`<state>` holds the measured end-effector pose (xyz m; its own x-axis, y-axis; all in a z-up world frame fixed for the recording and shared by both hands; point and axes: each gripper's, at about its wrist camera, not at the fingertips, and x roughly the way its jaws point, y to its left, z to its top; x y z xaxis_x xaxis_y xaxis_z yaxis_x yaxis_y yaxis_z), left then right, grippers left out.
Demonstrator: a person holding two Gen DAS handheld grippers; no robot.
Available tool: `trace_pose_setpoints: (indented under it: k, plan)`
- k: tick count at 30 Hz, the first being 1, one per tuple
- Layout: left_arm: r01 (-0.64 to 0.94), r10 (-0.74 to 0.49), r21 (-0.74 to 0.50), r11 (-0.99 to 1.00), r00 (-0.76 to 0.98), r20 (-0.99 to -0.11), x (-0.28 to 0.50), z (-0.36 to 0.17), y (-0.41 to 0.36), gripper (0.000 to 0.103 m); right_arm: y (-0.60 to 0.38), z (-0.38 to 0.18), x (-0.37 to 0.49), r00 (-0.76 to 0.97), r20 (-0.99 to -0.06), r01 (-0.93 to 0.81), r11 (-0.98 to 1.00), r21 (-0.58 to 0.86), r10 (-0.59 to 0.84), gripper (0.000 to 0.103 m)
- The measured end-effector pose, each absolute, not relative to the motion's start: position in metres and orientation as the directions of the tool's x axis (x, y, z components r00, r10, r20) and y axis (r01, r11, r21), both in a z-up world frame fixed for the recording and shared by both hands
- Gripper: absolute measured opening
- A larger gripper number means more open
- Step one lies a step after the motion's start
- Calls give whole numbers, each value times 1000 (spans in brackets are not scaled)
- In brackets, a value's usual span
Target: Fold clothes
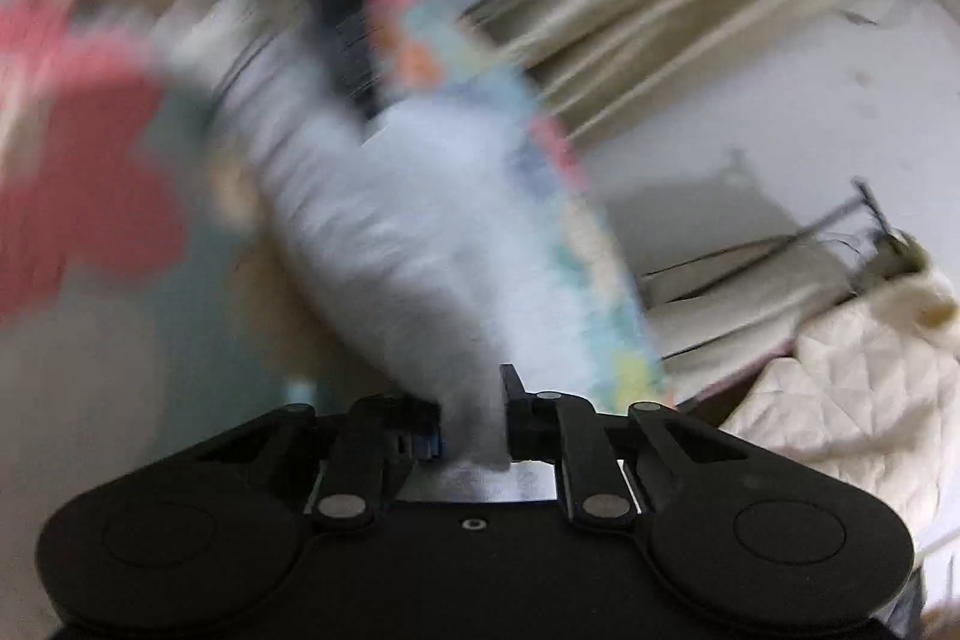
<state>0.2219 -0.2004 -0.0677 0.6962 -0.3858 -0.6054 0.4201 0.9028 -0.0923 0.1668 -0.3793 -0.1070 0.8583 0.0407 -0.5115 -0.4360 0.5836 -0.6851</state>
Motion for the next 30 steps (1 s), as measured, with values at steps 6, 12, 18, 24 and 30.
trace_pose_setpoints:
  k: [6, 12, 18, 24, 30]
  plan:
    - [595, -601, -164, 787, 678, -424, 142, -10, -178, 60, -395, -20, 152, 799, -520, -506, 805, -311, 301, 16]
    - [622, -668, -245, 744, 678, -308, 62, 50, -126, 59, -413, 60, 135, 725, -412, -541, 827, 153, 551, 19]
    - [607, -716, -380, 698, 587, -378, 22, 65, -123, 62, -456, 39, 102, 555, -185, -454, 481, 750, 811, 19]
    - [418, -667, -526, 741, 361, -652, 54, -77, -194, 59, -497, -69, 78, 576, -320, -166, 491, 855, 752, 20]
    - [444, -659, -495, 747, 401, -636, 32, -92, -216, 61, -546, -164, 97, 557, -527, -6, 637, 771, 642, 27]
